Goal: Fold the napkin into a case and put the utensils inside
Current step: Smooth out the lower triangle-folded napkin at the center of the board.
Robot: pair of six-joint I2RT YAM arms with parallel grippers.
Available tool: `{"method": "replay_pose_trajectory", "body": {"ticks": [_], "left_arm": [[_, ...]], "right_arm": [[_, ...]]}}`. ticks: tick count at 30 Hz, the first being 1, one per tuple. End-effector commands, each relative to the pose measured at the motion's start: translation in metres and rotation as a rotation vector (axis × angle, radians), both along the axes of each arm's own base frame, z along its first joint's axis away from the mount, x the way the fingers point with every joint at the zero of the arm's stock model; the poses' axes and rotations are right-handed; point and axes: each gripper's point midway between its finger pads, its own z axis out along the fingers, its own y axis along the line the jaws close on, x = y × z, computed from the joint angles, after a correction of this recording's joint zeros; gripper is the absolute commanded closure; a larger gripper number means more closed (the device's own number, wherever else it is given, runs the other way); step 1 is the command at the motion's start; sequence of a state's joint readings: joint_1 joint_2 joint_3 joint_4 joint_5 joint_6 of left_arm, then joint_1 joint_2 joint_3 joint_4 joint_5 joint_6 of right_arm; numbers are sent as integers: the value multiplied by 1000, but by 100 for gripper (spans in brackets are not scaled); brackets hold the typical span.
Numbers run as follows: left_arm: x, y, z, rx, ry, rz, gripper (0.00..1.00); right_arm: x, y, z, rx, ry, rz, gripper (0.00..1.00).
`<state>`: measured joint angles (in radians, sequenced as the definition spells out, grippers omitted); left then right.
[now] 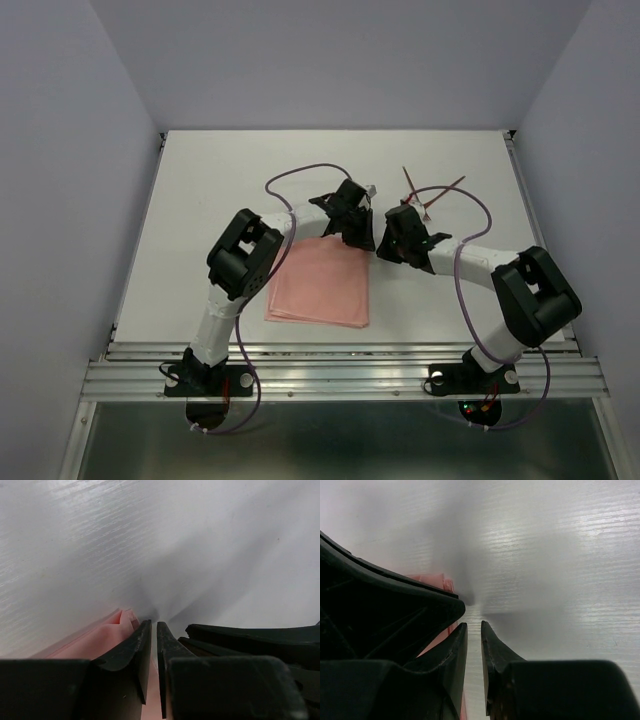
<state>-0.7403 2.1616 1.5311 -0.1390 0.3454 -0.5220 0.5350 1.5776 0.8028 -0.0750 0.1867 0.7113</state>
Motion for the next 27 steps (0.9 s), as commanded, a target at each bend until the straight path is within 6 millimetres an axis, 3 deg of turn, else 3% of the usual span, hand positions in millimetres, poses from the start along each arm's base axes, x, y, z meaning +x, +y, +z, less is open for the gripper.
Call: {"method": "replay_pose_trajectory", "body": {"ticks": [1,4,5,6,9,11,12,13,15,16,19,20,26,27], "left_arm": [[1,-14,26,-75,-44,-41,79],[6,-15,54,-108,-106,-39,79],[8,-14,77,-133,-148,-36,79],[13,-10,88,-132,-175,-27,78],[21,8,117,-149,-220,17,78],[36,33,134,-160,-240,78,78],[37,47,127,-138,-228,106,78],[48,67,126,-126,-230,152,78],[51,96,123,-96,-229,211,77],[56,120,118,-77,-221,256,76],[62,154,112,-47,-218,325,75],[63,171,102,-27,-201,361,75],[61,213,76,43,-162,441,75],[57,218,68,58,-142,453,75]], "right_arm": [[7,-1,23,43,-71,-20,77],[6,-1,30,48,-86,-14,77],[6,1,31,53,-86,-4,76],[6,4,35,63,-93,9,76],[7,14,37,91,-92,60,59],[10,20,37,104,-89,80,47],[10,25,38,119,-87,94,41],[11,27,34,118,-74,99,40],[13,31,31,128,-65,110,40],[17,36,30,139,-72,117,39],[23,41,24,148,-66,111,41],[25,42,23,148,-64,112,44],[33,41,12,120,-50,86,59],[34,39,8,106,-42,76,70]]}}
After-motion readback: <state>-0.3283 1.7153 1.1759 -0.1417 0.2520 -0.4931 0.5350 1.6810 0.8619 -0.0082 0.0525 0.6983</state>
